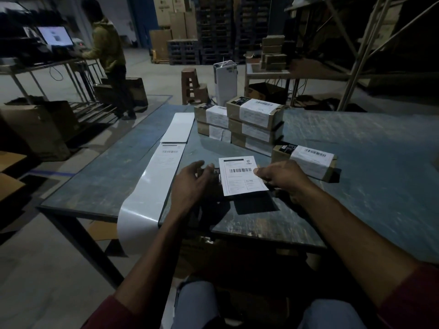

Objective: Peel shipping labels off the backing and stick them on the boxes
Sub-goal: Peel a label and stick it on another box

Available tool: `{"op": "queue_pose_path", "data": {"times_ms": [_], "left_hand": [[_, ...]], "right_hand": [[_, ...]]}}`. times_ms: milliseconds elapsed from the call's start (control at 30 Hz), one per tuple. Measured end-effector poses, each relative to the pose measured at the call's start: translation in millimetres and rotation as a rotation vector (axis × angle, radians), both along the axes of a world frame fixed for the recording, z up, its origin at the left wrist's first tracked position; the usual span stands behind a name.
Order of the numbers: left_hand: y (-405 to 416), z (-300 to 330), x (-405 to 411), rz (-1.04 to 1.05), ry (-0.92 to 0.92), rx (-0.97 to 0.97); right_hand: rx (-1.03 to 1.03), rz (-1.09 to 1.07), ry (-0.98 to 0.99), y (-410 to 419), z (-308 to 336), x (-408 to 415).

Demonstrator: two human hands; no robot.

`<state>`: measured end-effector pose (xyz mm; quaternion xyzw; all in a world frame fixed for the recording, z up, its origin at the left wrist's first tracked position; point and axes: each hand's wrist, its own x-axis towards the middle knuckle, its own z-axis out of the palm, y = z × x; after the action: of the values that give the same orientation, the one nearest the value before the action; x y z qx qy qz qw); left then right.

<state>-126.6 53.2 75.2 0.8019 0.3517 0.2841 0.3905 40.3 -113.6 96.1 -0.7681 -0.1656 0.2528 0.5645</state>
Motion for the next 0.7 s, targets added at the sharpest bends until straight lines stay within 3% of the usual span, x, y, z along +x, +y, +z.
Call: {"op": "queue_pose_path", "data": {"times_ms": [100,233,467,533,633,700], "left_hand": [[5,4,0,-0.066,0.024,-0.075],[8,4,-6,-0.036,-0.143,-0.225],[-1,23,-10,-0.071,-0.401,-0.258],[-3,32,-14,-0.084,-0.396,-0.237],[-8,45,-15,-0.135,-0.288,-0.402],[-15,52,-11,-0.144,-0.214,-0.412]], "right_hand": [[-0.003,0.013,0.03,4,1,3],[0.109,0.027,0.085,6,1,3],[0.331,0.244,0.181,1,20,-1],[0.339,0.278,0.15,-5,29,-3],[0.336,0.32,0.025,-11,35,-7],[0.33,0.325,-0.047,-11,31,-8]]}}
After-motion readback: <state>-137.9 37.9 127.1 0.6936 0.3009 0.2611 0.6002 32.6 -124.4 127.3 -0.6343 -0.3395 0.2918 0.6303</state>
